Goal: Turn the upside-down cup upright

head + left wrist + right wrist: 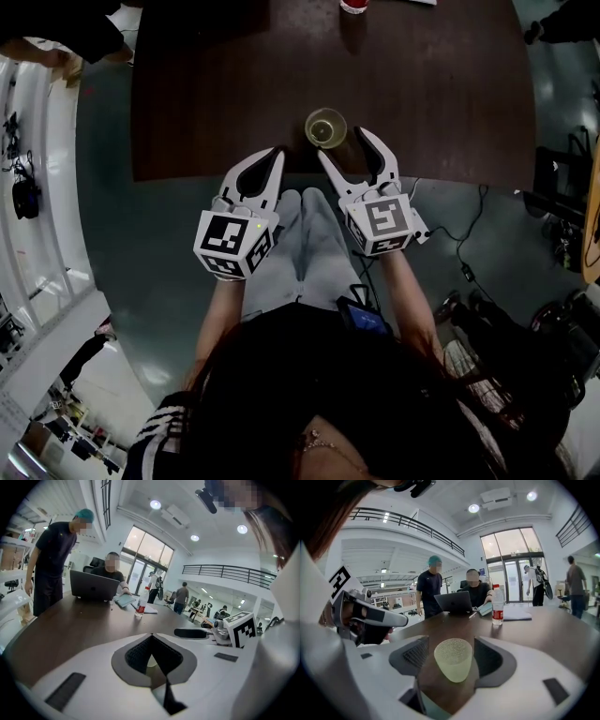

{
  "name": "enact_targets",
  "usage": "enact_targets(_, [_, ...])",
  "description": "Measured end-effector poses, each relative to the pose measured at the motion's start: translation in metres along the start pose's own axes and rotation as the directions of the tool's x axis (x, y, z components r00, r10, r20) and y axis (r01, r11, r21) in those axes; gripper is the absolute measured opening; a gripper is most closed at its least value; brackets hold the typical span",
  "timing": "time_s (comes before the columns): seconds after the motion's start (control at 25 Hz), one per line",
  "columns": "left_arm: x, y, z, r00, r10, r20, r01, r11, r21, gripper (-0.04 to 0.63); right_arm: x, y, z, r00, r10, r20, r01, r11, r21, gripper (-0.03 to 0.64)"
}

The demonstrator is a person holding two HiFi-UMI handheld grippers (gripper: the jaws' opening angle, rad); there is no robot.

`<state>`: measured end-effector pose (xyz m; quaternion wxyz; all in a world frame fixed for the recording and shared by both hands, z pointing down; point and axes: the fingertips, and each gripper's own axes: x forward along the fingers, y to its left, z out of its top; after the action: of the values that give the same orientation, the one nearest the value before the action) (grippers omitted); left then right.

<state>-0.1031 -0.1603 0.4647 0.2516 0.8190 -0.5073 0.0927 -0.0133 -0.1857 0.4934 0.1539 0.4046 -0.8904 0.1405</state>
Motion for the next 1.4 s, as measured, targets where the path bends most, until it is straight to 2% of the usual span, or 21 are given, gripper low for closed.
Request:
enact_targets(0.36, [0.007, -0.002, -0.007, 0.999, -0.042, -0.014, 0.042, 0.999, -0.020, 0.002, 0.013, -0.002, -0.015, 0.999, -0.005, -0.041, 0.004, 1.000, -0.015, 0.338])
enact_targets(0.64, [0.016, 0.000, -0.009, 0.998, -0.047, -0.031, 0.047, 0.999, -0.020, 0.002, 0.025, -0.007, -0.029, 0.997, 0.006, -0.076, -0.006, 1.000, -0.010, 0.368])
enact_targets(1.4, [0.017, 0.004, -0.021, 0.997, -0.031, -0.073, 0.028, 0.999, -0.032, 0.002, 0.036, -0.013, -0.050, 0.993, -0.003, -0.121, 0.001, 1.000, -0.019, 0.370])
